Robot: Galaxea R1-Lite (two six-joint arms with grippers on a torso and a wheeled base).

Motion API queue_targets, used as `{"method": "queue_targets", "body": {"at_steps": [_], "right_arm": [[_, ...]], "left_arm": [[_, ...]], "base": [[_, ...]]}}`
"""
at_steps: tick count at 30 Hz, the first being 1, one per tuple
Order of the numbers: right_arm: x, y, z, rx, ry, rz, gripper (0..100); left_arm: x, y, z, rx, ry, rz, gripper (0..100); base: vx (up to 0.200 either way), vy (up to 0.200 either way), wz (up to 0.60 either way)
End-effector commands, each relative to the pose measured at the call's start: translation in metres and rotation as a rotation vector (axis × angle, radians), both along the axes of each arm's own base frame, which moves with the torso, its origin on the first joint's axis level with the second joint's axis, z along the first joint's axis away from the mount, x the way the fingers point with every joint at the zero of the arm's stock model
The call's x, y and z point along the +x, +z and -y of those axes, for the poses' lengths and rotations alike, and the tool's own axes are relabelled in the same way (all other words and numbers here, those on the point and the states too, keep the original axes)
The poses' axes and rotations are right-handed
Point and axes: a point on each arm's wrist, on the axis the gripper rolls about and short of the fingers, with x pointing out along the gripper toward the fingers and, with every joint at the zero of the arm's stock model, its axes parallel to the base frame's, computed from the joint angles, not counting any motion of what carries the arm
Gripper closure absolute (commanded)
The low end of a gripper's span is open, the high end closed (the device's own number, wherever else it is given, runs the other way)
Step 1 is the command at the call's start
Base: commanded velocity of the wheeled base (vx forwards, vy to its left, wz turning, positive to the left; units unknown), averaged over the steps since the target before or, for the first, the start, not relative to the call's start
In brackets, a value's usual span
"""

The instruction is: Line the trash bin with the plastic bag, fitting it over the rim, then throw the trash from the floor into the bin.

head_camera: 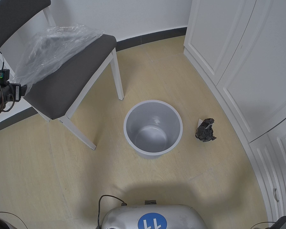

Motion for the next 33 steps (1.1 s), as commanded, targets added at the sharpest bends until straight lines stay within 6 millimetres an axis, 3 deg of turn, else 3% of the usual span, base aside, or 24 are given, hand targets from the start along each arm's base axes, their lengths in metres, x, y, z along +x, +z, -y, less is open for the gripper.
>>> {"method": "queue_targets", "body": {"at_steps": [1, 8, 17, 33], "right_arm": [[0.0, 0.0, 0.0, 0.0, -0.001, 0.0, 0], [-0.002, 0.001, 0.0, 0.001, -0.002, 0.01, 0], [-0.005, 0.002, 0.001, -0.015, -0.006, 0.02, 0], [-0.007, 0.002, 0.001, -0.014, -0.004, 0.027, 0]], "left_arm": [[0.005, -0.005, -0.002, 0.003, 0.009, -0.011, 0], [0.005, -0.004, 0.006, 0.026, -0.018, 0.075, 0], [0.006, -0.007, 0.024, 0.021, -0.079, 0.066, 0], [0.028, -0.02, 0.016, 0.019, -0.057, 0.064, 0]], "base": [[0.0, 0.0, 0.0], [0.0, 0.0, 0.0], [0.0, 0.0, 0.0], [0.0, 0.0, 0.0]]}}
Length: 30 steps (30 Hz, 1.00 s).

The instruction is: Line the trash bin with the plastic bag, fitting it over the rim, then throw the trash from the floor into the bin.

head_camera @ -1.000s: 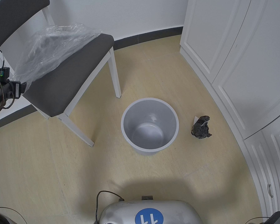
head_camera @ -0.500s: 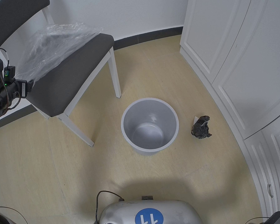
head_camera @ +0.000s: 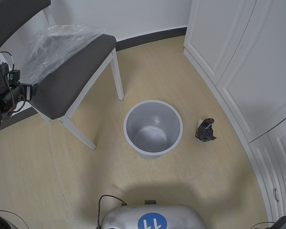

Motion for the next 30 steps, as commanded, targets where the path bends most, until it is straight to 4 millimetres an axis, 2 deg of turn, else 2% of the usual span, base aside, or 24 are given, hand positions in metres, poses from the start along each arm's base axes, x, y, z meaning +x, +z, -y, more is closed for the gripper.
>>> {"method": "queue_targets", "body": {"at_steps": [1, 9, 19, 23, 25, 26, 30], "right_arm": [[-0.001, 0.0, 0.0, 0.001, 0.001, 0.005, 0], [-0.001, 0.0, 0.0, -0.001, 0.001, 0.005, 0], [-0.001, 0.0, 0.0, -0.001, 0.001, 0.004, 0], [-0.001, 0.0, 0.0, -0.001, 0.001, 0.002, 0], [-0.001, 0.0, 0.0, -0.001, 0.001, 0.002, 0], [0.0, 0.0, 0.0, -0.001, 0.001, 0.001, 0], [0.0, 0.0, 0.0, -0.002, 0.001, -0.001, 0]], "left_arm": [[0.007, 0.002, -0.008, 0.008, 0.024, 0.042, 0], [0.008, 0.019, -0.011, 0.008, 0.031, 0.103, 0], [0.002, 0.026, -0.008, -0.008, 0.014, 0.088, 0], [0.003, 0.044, -0.011, -0.029, 0.017, 0.081, 0], [0.003, 0.044, -0.011, -0.029, 0.017, 0.081, 0], [0.0, 0.056, -0.01, -0.051, 0.002, 0.059, 0], [0.001, 0.059, -0.01, -0.057, -0.009, 0.027, 0]], "base": [[0.0, 0.0, 0.0], [0.0, 0.0, 0.0], [0.0, 0.0, 0.0], [0.0, 0.0, 0.0], [0.0, 0.0, 0.0], [0.0, 0.0, 0.0], [0.0, 0.0, 0.0]]}}
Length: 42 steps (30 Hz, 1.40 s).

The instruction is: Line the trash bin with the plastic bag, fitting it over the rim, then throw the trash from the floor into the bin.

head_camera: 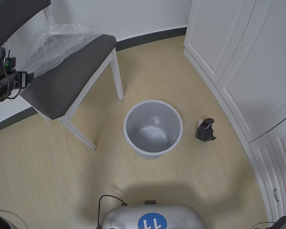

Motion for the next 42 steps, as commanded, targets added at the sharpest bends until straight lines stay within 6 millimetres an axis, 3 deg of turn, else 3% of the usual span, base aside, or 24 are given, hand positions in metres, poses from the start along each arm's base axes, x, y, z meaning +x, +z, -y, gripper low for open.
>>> {"method": "queue_targets", "body": {"at_steps": [1, 12, 23, 34, 42], "right_arm": [[0.001, -0.001, 0.0, -0.001, 0.002, -0.005, 0], [0.004, -0.003, -0.001, -0.003, 0.002, -0.023, 0], [0.003, -0.004, -0.001, -0.004, 0.002, -0.025, 0], [0.002, -0.004, 0.0, -0.003, 0.002, -0.019, 0], [0.001, -0.003, 0.0, -0.002, 0.002, -0.016, 0]], "left_arm": [[0.0, 0.019, 0.0, -0.008, -0.011, 0.033, 0], [0.012, 0.025, -0.004, -0.064, 0.001, 0.063, 0], [0.026, -0.011, -0.003, -0.075, -0.009, -0.034, 0], [0.05, -0.02, -0.002, -0.057, -0.024, 0.047, 0], [0.053, -0.019, 0.0, -0.056, -0.034, 0.062, 0]], "base": [[0.0, 0.0, 0.0], [0.0, 0.0, 0.0], [0.0, 0.0, 0.0], [0.0, 0.0, 0.0], [0.0, 0.0, 0.0]]}}
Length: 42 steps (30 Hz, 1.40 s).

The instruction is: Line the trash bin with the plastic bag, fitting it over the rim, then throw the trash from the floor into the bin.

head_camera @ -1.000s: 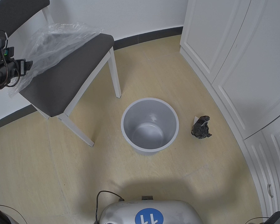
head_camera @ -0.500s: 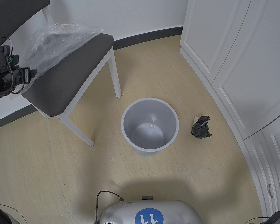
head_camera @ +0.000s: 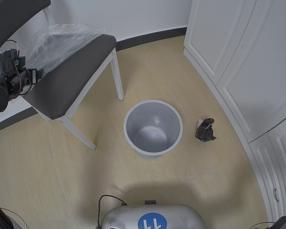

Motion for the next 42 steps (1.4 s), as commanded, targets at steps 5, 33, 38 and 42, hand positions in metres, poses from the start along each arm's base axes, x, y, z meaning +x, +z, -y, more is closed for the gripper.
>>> {"method": "queue_targets", "body": {"at_steps": [5, 33, 38, 42], "right_arm": [[0.0, 0.0, 0.0, -0.001, 0.0, 0.001, 0], [0.002, 0.001, 0.0, -0.013, -0.003, -0.001, 0], [0.004, -0.005, -0.001, -0.015, -0.007, -0.028, 0], [0.009, -0.005, -0.002, -0.011, -0.005, -0.039, 0]], "left_arm": [[-0.001, -0.002, 0.0, -0.002, 0.0, -0.005, 0], [-0.049, -0.021, 0.042, 0.001, -0.1, 0.133, 100], [-0.058, -0.014, 0.066, -0.03, -0.178, 0.163, 100], [-0.06, -0.005, 0.087, -0.048, -0.243, 0.195, 100]], "base": [[0.0, 0.0, 0.0], [0.0, 0.0, 0.0], [0.0, 0.0, 0.0], [0.0, 0.0, 0.0]]}}
